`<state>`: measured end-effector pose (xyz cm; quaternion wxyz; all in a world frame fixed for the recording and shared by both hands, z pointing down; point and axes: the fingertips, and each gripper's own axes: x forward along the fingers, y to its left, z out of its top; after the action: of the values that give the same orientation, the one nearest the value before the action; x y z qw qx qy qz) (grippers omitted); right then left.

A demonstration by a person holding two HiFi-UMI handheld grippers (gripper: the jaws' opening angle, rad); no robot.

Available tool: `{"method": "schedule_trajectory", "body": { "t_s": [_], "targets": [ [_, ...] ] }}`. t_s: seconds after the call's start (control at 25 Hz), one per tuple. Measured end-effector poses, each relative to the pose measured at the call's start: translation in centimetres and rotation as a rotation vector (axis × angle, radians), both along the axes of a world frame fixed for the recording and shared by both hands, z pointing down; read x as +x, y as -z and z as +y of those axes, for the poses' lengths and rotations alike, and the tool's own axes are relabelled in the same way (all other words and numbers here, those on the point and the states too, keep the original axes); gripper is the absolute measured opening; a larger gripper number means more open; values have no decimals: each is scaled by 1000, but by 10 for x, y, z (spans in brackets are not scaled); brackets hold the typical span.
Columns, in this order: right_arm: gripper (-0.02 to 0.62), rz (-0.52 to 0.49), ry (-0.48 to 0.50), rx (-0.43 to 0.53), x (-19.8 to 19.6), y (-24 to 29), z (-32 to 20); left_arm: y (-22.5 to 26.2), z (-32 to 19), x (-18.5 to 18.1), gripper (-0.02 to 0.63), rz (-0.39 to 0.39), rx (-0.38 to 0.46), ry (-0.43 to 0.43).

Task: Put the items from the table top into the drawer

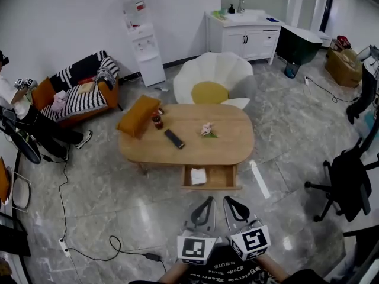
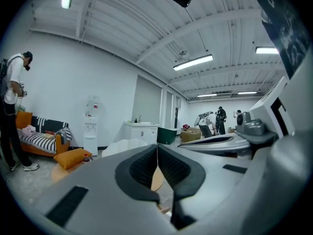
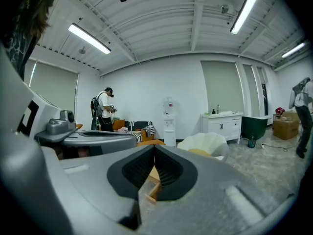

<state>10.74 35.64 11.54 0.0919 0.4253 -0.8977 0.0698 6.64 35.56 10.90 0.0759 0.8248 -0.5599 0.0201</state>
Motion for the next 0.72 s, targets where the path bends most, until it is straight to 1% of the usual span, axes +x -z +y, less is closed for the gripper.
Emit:
{"method": "schedule_trajectory", "body": {
  "t_s": [0.12, 0.36, 0.72],
  "targets": [
    [3, 5, -13, -22, -4, -4, -15, -1, -15, -5, 11, 20, -11, -19],
    [3, 14, -19, -45, -12, -11, -49, -7, -49, -12, 11, 3, -21, -49],
    [3, 36, -24, -53, -39, -15, -107, -9, -105, -36, 11, 23, -36, -73]
  ]
}}
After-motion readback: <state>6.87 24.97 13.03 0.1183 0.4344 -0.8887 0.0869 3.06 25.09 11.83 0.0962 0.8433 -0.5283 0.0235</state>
